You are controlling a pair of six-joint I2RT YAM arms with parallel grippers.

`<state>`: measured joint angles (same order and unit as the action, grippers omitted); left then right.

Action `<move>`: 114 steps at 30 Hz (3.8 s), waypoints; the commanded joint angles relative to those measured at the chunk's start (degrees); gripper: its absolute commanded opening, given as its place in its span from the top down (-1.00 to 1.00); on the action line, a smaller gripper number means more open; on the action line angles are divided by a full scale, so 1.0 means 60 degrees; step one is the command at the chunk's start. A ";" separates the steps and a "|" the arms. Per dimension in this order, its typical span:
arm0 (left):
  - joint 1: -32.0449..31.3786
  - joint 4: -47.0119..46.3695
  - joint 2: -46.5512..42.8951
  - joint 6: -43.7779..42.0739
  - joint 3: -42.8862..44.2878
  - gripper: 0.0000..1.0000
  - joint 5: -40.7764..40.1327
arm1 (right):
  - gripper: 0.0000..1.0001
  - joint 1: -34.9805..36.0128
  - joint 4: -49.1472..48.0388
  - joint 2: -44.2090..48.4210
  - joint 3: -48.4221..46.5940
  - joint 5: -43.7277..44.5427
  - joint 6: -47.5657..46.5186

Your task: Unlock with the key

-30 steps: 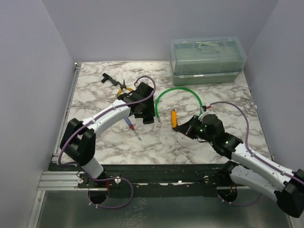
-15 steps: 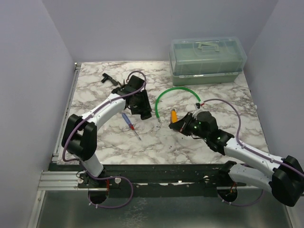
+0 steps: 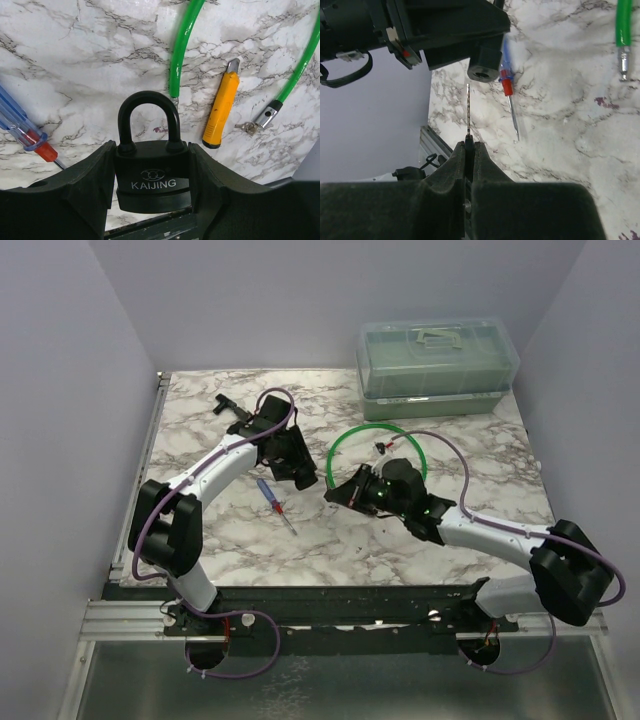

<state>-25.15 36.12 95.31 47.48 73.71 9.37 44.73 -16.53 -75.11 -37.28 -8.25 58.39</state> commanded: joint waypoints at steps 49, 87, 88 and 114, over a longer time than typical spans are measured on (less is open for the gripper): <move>-0.2147 0.7283 0.2252 -0.0165 0.4388 1.00 -0.6254 | 0.99 0.1347 -0.5197 -0.2317 0.0644 -0.2320 0.1906; -0.2151 0.6083 0.0860 -0.0309 0.3637 1.00 -0.4778 | 0.99 0.1323 -0.4738 -0.2716 0.0334 -0.1108 0.2104; -0.2152 0.6024 0.0833 -0.0318 0.3573 1.00 -0.4732 | 0.99 0.1320 -0.4668 -0.2643 0.0294 -0.1010 0.2035; -0.2288 0.5707 0.0411 -0.0100 0.3163 1.00 -0.4345 | 0.99 0.1319 -0.5479 -0.3106 0.0268 -0.1186 0.2280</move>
<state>-38.39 70.78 100.60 46.28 92.86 -18.00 52.45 -47.31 -93.21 -35.62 -15.75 72.18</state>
